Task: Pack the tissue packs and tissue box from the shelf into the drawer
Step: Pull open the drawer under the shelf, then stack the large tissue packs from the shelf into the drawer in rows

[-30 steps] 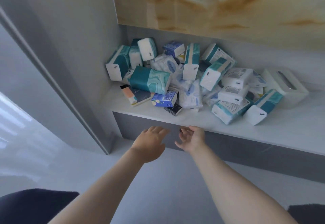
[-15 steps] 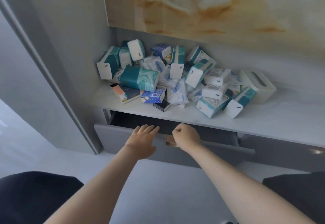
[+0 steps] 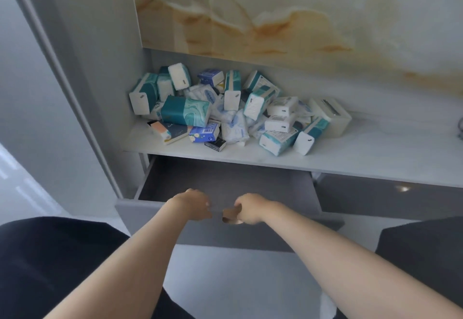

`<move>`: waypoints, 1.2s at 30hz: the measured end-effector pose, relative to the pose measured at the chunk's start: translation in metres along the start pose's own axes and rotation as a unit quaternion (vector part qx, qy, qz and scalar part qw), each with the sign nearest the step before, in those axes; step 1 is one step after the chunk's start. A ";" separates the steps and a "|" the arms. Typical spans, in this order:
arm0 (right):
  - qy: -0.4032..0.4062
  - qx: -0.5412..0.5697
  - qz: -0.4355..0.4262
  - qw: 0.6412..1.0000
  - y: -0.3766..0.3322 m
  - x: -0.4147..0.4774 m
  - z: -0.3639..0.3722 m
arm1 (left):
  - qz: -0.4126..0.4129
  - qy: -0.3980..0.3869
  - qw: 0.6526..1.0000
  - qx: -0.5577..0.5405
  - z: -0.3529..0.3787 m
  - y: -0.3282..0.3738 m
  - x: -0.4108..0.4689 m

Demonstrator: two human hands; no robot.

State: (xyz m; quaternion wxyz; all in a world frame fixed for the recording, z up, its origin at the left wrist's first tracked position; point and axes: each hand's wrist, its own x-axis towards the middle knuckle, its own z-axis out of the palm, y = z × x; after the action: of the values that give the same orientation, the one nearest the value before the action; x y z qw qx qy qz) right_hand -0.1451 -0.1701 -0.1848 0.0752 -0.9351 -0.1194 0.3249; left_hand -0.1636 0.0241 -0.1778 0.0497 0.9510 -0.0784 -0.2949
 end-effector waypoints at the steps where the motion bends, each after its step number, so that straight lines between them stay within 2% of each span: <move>1: -0.013 -0.004 0.009 1.000 0.001 -0.004 0.001 | -0.001 -0.018 1.000 -0.009 -0.001 0.002 -0.005; 9: -0.062 0.015 0.003 0.998 0.007 -0.008 0.013 | -0.026 -0.087 0.995 -0.032 0.005 0.014 -0.013; 12: -0.108 0.016 -0.003 0.994 0.008 -0.006 0.014 | -0.030 -0.121 0.989 -0.084 0.008 0.013 -0.015; 16: -0.173 0.015 -0.029 0.984 0.011 -0.012 0.011 | -0.028 -0.176 0.980 -0.089 0.011 0.017 -0.012; 18: -0.175 0.020 -0.052 0.983 0.017 -0.015 0.003 | -0.013 -0.165 0.982 -0.091 0.008 0.021 -0.008; 23: 0.013 0.030 -0.086 0.996 0.055 -0.027 -0.067 | 0.045 -0.002 0.987 -0.155 -0.025 0.052 0.016; 29: 0.193 0.064 -0.014 0.979 0.141 -0.011 -0.146 | 0.087 0.149 0.964 -0.201 -0.085 0.123 0.062; 33: 0.285 0.043 0.041 0.957 0.200 0.003 -0.170 | 0.125 0.217 0.949 -0.193 -0.121 0.173 0.100; 36: 0.298 0.069 0.062 0.950 0.230 0.015 -0.178 | 0.139 0.242 0.942 -0.187 -0.139 0.213 0.133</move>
State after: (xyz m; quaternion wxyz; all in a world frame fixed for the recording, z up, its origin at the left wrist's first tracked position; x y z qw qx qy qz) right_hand 0.0180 -0.3981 -0.1052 0.1514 -0.9875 -0.0102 0.0428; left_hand -0.0013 -0.2026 -0.1072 0.2849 0.9469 -0.1386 -0.0550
